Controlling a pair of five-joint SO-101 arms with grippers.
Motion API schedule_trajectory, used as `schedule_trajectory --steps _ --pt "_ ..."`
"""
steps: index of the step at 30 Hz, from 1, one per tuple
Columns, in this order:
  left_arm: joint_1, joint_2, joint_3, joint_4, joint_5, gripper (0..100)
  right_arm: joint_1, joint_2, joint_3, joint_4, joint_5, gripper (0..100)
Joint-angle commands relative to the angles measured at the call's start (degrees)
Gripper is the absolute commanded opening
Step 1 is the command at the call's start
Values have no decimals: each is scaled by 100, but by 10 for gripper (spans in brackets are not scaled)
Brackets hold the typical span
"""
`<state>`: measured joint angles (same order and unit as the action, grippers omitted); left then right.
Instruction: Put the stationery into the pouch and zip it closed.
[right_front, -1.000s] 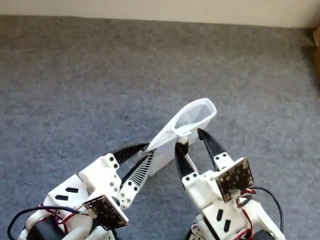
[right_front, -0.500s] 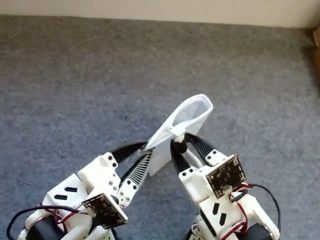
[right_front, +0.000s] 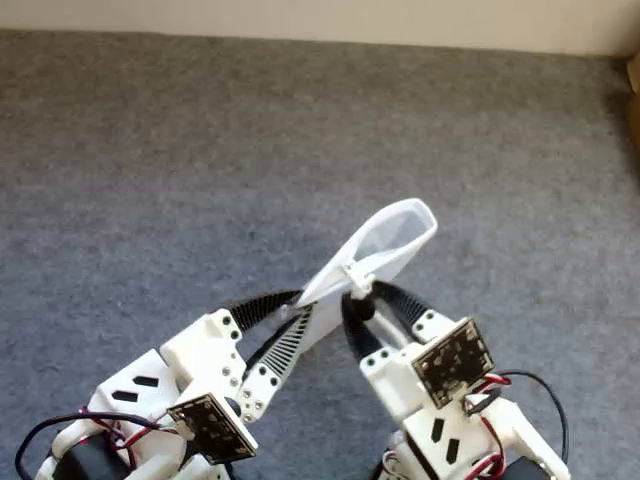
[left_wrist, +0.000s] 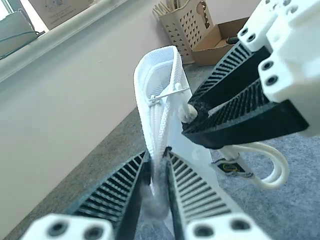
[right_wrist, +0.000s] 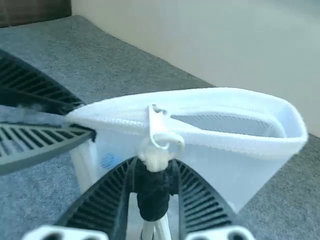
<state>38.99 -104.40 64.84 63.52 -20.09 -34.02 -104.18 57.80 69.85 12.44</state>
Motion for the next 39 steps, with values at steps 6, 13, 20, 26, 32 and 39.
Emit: schedule_trajectory --steps 6,13,20,26,32,39 --pt "136 22 488 -747 387 111 -409 57 -312 303 88 8" --pt "136 13 391 -879 387 23 -382 57 -338 312 97 8" --pt "136 4 -92 -492 378 5 725 57 -954 365 53 8" --pt "136 -13 -101 -211 308 4 1358 101 -1253 -321 -229 8" --pt "136 -13 -92 26 114 4 1842 136 -1235 -1279 -273 8" --pt "136 -13 -84 26 123 4 2519 725 -1174 -1736 -229 8"
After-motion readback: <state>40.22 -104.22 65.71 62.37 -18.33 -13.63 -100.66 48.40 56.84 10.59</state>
